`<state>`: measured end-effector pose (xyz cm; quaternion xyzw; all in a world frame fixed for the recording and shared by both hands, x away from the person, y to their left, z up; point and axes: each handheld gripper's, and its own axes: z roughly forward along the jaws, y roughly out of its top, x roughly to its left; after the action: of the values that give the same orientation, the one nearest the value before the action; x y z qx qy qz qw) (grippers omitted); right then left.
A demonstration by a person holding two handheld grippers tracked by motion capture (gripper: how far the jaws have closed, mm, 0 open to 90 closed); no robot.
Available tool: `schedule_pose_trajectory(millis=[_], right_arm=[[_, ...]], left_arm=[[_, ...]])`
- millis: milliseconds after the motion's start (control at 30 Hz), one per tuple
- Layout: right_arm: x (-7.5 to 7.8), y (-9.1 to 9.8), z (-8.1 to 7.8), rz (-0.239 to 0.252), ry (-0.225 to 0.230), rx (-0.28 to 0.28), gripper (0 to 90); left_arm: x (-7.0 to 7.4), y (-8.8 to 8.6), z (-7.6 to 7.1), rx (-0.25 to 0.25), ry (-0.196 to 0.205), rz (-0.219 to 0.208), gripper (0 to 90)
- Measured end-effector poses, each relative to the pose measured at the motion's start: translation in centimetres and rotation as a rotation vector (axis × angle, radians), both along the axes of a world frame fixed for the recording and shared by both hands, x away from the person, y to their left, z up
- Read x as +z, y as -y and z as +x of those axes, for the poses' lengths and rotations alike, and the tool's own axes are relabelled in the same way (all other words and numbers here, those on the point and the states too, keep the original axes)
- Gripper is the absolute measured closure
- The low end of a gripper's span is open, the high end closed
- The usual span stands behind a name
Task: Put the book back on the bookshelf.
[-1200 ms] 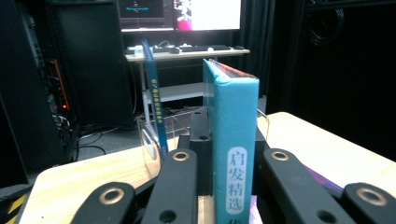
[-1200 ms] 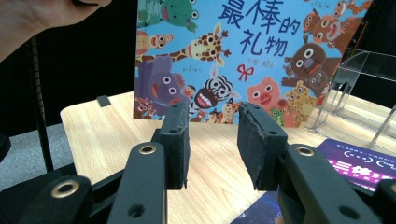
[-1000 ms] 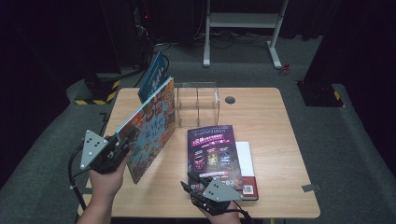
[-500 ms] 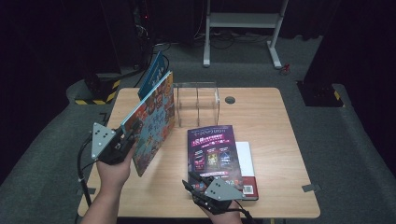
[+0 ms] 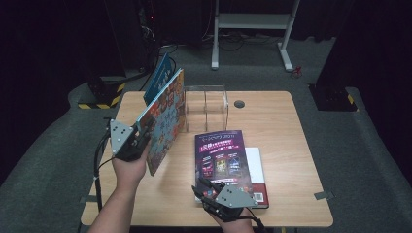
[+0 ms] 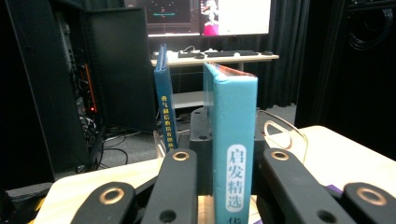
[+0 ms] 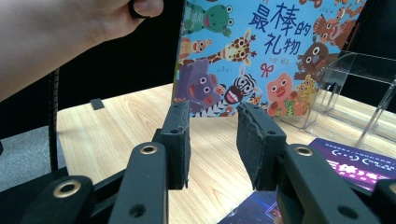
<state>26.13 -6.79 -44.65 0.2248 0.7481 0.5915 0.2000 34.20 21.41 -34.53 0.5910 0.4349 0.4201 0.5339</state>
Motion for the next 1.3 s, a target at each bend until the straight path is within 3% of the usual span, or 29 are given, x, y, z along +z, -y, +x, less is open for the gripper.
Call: schedule_pose_trajectory(millis=[867,1300], right_arm=[[0.1,0.5,0.2,0.01,0.001,-0.009,65.0],[0.2,0.7,0.2,0.019,0.004,-0.014,65.2]], left_arm=[[-1.3,1.8,4.4,0.08,0.032,-0.023,81.1],[-1.9,2.6,5.5,0.107,0.05,-0.022,81.1]])
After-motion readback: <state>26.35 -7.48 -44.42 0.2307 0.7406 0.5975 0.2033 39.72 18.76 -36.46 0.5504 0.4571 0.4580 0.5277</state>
